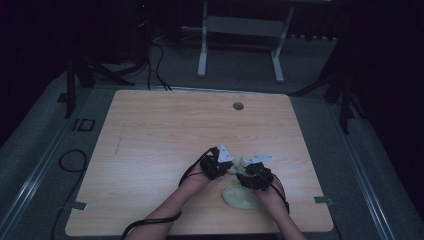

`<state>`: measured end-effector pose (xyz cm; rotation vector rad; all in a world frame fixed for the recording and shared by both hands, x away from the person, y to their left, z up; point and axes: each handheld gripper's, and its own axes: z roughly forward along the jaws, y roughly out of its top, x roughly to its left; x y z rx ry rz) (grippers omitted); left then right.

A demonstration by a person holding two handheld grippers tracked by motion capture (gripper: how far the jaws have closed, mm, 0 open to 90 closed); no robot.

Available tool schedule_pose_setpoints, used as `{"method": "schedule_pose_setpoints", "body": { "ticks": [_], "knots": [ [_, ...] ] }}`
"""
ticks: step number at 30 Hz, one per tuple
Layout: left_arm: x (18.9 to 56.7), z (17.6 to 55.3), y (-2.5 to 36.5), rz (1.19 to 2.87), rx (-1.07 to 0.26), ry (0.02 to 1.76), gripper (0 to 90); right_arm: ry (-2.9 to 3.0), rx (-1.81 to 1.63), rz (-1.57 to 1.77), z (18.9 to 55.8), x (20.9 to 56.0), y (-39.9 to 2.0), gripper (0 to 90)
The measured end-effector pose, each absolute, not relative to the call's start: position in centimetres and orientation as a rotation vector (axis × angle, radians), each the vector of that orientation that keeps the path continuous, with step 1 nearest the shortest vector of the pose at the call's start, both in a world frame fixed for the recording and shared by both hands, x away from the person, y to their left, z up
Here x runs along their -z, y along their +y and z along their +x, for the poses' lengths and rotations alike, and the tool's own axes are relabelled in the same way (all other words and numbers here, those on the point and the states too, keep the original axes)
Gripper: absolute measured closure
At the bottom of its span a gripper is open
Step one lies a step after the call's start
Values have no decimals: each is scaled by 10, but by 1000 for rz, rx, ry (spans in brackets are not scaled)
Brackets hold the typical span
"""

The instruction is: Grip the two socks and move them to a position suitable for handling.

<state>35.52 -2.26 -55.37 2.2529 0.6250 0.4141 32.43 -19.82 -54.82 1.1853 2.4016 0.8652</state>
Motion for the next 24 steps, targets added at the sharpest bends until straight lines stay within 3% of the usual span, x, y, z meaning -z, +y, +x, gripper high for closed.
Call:
{"method": "schedule_pose_setpoints", "body": {
  "ticks": [6,12,24],
  "knots": [
    [563,363,-22,2288,-424,662,873,2406,-826,1164,324,553,-197,625],
    [565,370,-17,2273,-400,668,887,2391,-780,1147,322,554,-193,818],
    [566,367,-17,2286,-439,618,891,2344,-953,1236,328,518,-223,835]
  ]
}}
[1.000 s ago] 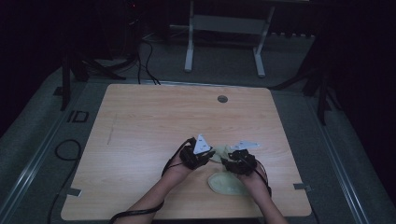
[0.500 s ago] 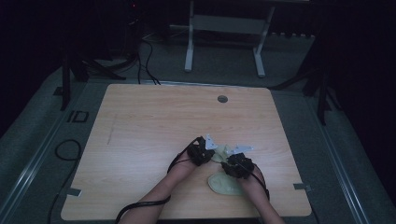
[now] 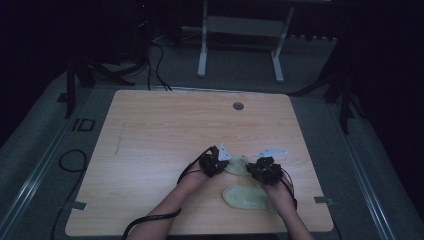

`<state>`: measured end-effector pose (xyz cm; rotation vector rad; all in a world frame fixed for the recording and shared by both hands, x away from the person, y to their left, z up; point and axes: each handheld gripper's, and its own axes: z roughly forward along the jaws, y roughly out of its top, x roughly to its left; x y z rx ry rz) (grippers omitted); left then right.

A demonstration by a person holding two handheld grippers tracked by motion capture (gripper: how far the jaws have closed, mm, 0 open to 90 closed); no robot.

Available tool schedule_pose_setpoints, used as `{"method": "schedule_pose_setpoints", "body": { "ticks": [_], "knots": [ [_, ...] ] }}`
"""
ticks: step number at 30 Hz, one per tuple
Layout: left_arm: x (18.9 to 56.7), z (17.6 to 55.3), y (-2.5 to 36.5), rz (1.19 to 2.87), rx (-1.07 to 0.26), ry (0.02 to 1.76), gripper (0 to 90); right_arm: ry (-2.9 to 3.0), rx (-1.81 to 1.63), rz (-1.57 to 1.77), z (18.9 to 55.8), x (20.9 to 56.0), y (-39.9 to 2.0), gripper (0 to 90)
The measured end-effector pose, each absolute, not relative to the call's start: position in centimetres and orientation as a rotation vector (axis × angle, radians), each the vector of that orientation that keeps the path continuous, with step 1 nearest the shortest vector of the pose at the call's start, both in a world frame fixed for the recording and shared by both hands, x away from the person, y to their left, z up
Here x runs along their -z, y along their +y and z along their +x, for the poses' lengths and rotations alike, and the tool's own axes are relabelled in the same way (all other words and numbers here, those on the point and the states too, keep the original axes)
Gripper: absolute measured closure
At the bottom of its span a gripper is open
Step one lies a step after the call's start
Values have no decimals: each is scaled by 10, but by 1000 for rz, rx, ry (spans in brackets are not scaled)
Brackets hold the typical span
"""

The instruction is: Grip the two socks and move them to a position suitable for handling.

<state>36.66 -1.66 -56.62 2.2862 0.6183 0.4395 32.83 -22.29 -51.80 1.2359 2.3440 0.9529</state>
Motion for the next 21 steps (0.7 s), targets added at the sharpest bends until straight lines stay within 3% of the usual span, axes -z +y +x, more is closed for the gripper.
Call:
{"method": "schedule_pose_setpoints", "body": {
  "ticks": [16,21],
  "knots": [
    [565,364,-20,2310,-435,600,891,2285,-910,1417,351,525,-291,828],
    [564,362,-23,2320,-450,588,890,2267,-858,1456,356,532,-297,737]
  ]
}}
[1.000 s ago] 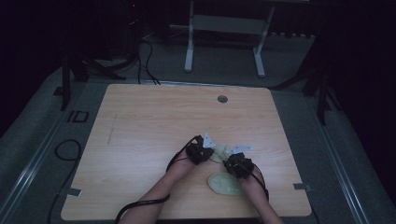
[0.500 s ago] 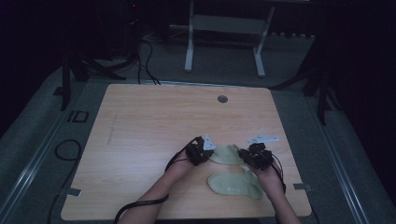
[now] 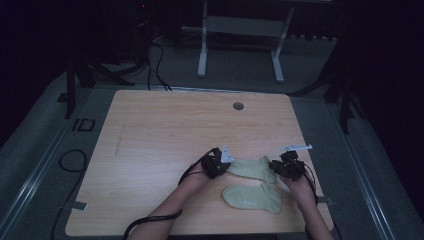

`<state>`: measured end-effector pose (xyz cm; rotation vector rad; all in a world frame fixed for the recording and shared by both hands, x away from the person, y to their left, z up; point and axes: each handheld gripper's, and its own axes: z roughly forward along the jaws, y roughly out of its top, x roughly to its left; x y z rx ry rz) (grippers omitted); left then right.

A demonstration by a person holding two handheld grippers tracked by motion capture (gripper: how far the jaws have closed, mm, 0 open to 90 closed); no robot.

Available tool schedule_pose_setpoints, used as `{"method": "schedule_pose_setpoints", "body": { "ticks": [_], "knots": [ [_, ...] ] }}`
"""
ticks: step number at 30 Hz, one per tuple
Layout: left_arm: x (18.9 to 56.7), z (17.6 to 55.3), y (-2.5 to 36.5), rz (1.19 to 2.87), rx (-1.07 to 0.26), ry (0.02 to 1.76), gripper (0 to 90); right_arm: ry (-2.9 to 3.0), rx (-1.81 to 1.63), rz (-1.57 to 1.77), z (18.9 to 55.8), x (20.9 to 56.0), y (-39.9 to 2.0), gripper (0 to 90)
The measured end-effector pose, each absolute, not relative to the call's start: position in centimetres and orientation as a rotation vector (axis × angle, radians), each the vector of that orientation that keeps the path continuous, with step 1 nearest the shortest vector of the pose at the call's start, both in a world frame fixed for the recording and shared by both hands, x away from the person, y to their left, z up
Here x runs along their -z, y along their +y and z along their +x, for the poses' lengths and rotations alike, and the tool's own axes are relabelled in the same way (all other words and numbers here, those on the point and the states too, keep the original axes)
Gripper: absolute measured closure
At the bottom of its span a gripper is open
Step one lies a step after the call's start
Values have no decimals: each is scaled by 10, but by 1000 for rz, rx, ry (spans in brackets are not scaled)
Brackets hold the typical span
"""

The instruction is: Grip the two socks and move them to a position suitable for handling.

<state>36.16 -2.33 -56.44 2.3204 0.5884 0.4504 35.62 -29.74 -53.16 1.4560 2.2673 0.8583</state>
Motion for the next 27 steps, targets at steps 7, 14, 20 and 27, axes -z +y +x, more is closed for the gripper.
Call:
{"method": "schedule_pose_setpoints", "body": {
  "ticks": [7,14,20,27],
  "knots": [
    [565,360,-22,2301,-438,610,890,2256,-865,1427,356,528,-297,829],
    [566,358,-20,2294,-423,618,889,2331,-823,1400,364,549,-283,876],
    [565,361,-22,2298,-431,624,887,2327,-780,1401,377,547,-282,871],
    [565,365,-24,2288,-408,647,879,2317,-781,1388,380,548,-282,832]
  ]
}}
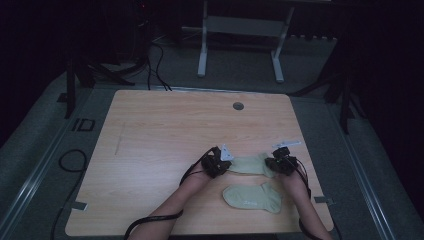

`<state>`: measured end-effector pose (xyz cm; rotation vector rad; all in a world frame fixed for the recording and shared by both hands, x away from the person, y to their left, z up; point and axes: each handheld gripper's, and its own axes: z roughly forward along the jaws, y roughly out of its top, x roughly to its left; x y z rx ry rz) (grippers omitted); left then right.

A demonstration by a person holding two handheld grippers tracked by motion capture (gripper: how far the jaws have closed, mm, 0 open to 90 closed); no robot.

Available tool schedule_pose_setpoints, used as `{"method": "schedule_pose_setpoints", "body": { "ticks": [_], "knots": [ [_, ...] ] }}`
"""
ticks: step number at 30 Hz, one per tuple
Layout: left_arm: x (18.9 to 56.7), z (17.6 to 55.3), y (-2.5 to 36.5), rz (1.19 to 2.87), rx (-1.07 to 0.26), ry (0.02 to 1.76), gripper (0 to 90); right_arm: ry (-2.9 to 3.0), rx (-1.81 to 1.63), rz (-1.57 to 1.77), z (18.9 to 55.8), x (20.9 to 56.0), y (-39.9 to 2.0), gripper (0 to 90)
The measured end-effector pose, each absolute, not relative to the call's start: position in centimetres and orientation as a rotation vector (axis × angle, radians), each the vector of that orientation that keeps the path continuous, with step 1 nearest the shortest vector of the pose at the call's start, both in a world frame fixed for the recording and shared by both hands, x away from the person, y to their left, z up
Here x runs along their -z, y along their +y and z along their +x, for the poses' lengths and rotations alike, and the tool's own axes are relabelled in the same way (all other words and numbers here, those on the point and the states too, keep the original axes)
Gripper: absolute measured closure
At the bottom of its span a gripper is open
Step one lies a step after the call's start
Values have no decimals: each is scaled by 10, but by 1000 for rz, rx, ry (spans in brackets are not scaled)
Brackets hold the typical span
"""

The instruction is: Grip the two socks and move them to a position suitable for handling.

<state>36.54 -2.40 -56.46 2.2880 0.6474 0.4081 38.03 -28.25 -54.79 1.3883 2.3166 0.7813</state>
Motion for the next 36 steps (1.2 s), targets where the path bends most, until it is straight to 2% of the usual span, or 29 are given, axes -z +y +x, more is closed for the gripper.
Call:
{"method": "schedule_pose_setpoints", "body": {
  "ticks": [9,12,13,15,16,19,24,28,30,34,36],
  "knots": [
    [563,371,-26,2285,-397,683,853,2319,-769,1372,380,548,-278,797],
    [561,371,-27,2289,-378,684,782,2327,-780,1377,379,547,-279,761],
    [560,371,-27,2289,-366,682,731,2329,-796,1380,379,546,-279,741],
    [557,368,-28,2279,-355,690,557,2335,-820,1371,377,545,-280,686],
    [557,368,-28,2279,-355,690,519,2335,-820,1371,377,545,-280,686],
    [550,365,-29,2255,-343,692,503,2328,-868,1359,374,541,-281,576],
    [536,356,-22,2225,-285,693,473,2327,-931,1332,367,530,-283,446],
    [531,345,-17,2244,-291,713,452,2303,-924,1293,356,525,-284,330],
    [530,339,-15,2247,-274,727,441,2290,-910,1273,348,524,-285,384],
    [530,323,-15,2258,-246,705,441,2335,-904,1251,337,525,-285,384],
    [529,316,-15,2263,-233,694,441,2335,-915,1251,331,525,-287,423]
  ]
}}
